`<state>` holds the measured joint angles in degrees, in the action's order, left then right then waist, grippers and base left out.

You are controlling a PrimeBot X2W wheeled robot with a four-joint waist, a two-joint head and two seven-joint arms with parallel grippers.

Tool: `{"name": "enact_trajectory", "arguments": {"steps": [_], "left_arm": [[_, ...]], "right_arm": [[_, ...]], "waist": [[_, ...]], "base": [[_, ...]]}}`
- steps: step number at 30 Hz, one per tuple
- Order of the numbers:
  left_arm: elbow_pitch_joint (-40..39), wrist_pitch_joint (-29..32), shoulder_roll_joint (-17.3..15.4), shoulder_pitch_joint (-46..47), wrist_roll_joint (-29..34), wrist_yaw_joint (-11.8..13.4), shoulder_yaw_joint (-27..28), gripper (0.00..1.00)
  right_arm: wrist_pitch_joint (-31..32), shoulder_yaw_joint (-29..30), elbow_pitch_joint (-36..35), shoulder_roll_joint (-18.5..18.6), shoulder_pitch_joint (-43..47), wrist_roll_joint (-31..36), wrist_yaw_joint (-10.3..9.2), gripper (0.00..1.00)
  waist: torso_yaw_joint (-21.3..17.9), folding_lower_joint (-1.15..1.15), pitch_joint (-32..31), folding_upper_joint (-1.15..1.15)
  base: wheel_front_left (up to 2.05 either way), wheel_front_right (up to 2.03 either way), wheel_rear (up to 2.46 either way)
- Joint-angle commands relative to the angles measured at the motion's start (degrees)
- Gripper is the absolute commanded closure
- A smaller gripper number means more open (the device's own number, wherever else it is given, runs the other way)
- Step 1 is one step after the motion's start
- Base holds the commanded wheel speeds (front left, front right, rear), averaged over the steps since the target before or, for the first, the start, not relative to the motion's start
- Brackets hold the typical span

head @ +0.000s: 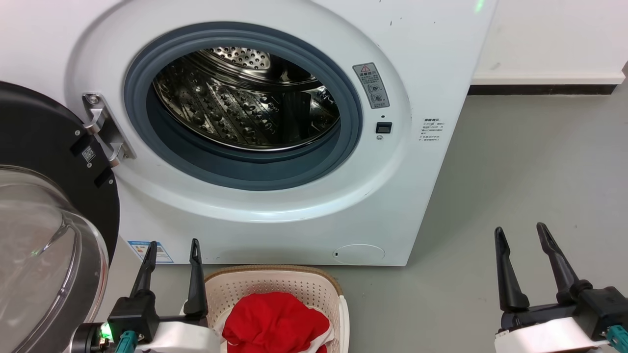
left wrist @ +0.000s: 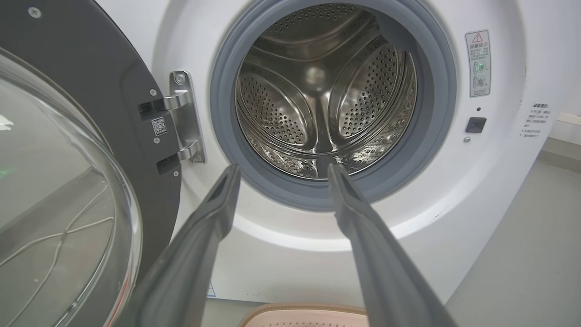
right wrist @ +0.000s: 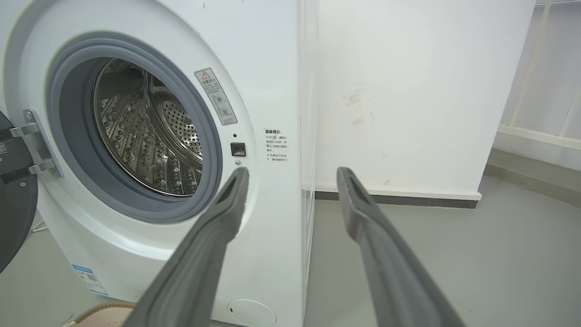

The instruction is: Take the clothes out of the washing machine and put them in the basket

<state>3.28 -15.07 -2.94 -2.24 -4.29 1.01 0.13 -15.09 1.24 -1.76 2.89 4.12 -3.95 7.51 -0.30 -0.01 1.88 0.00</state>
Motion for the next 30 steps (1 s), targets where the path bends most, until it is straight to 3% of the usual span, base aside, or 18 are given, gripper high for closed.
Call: {"name": "enact_trajectory", "arguments": {"steps": [1,17,18,22,30], "left_arm": [[0.2,-0.1,0.1,-0.8,-0.2,0.2,-0.1,0.0],[0.0,-0.1,0.1,-0.6,-0.2,0.4,0.2,0.0],[0.1,0.0,0.0,-0.7,0.0,0.3,0.2,1.0],[2.2,0.3,0.1,-1.3,-0.2,0.1,0.2,1.0],[3.5,2.6,0.1,-0.1,-8.2,-0.7,1.0,1.0]], "right_arm": [[-0.1,-0.1,0.1,0.0,0.8,-0.1,-0.04,0.0],[-0.1,-0.2,-0.1,0.0,0.5,-0.4,-0.04,0.0],[0.0,-0.2,0.0,0.0,0.5,-0.1,0.0,1.0],[0.1,-0.3,1.8,0.0,0.9,-0.3,0.0,1.0],[1.5,-0.5,2.9,0.5,0.1,-9.0,0.0,1.0]], "waist": [[-0.1,0.01,-0.1,0.0],[-0.2,0.01,-0.2,0.0],[-0.2,0.01,-0.2,0.0],[-0.2,0.01,-0.2,0.0],[-0.2,0.01,-0.3,0.0]], "base": [[0.0,0.0,0.0],[0.0,0.0,0.0],[0.0,0.0,0.0],[0.0,0.0,0.0],[0.0,0.0,0.0]]}}
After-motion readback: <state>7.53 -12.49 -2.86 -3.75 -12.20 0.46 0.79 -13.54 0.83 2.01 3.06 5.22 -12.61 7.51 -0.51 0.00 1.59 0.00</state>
